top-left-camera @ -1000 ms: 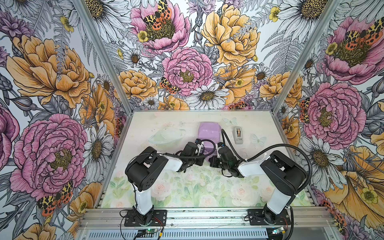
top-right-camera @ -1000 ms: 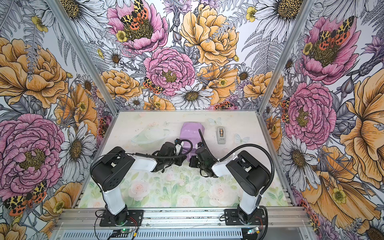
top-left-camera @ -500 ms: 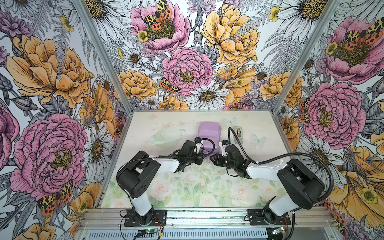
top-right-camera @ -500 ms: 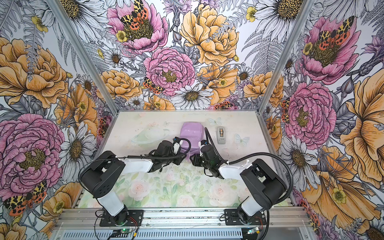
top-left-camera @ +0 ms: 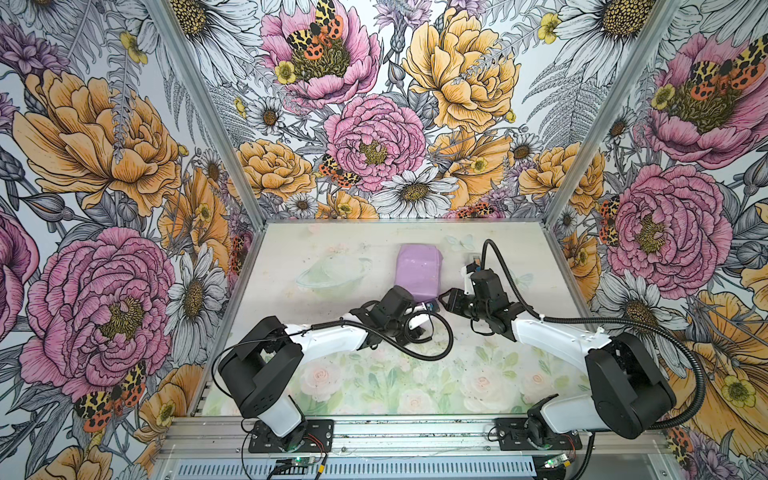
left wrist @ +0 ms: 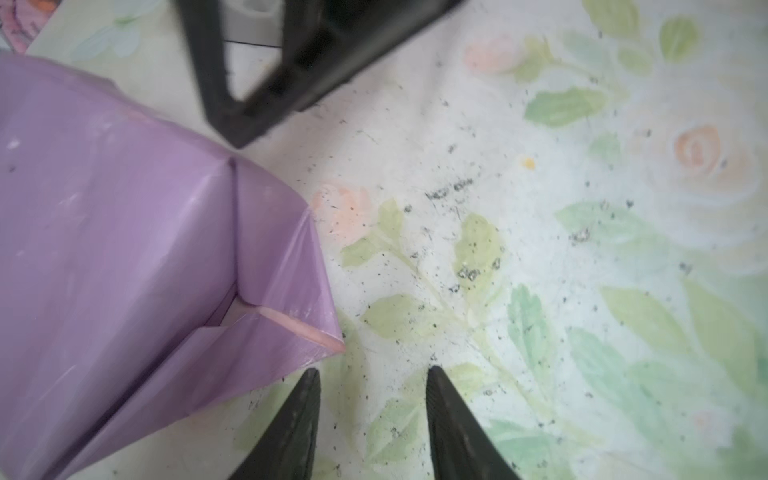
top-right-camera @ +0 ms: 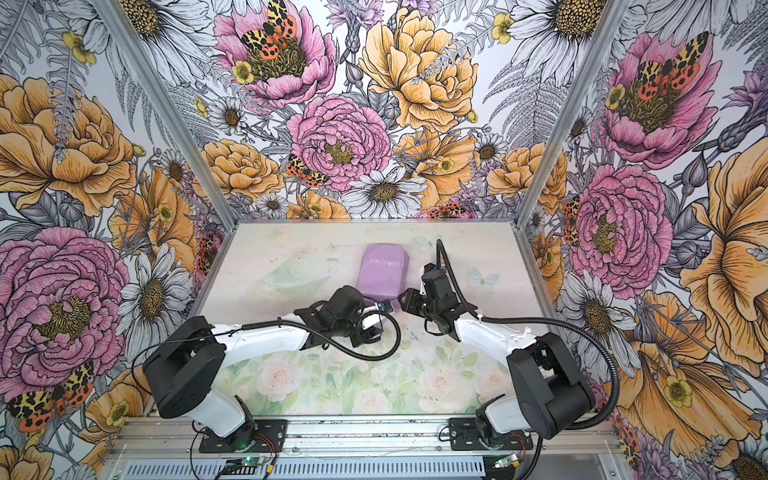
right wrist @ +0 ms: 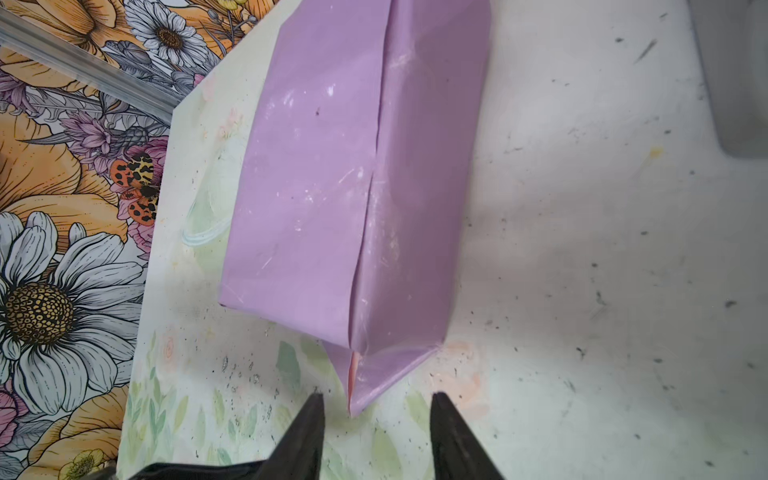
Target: Wrap the gift box in paper
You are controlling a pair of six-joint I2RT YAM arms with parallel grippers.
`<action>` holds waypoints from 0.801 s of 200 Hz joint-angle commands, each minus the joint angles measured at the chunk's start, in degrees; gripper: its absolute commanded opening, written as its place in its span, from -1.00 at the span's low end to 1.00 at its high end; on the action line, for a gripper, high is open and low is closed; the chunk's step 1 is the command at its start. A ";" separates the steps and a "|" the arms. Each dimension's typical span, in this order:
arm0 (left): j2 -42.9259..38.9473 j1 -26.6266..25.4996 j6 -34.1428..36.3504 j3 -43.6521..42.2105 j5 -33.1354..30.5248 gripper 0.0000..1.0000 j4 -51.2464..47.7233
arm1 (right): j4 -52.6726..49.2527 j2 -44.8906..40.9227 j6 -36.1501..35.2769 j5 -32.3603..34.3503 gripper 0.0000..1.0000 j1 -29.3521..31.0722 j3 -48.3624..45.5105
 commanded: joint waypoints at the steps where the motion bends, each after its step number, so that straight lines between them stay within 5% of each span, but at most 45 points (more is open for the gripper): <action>1: 3.12 0.08 12.85 2.43 -5.19 -0.11 -6.10 | 1.16 -1.38 0.75 -1.66 -0.13 -0.92 -0.50; 116: 14.56 0.67 9.96 8.17 -16.91 -0.29 -2.15 | 4.47 -5.55 1.37 -0.74 -0.13 -1.92 -5.71; 160: 13.90 0.96 8.98 8.69 -15.41 -0.61 -2.44 | 5.95 -7.22 1.18 0.70 -0.13 -1.92 -7.39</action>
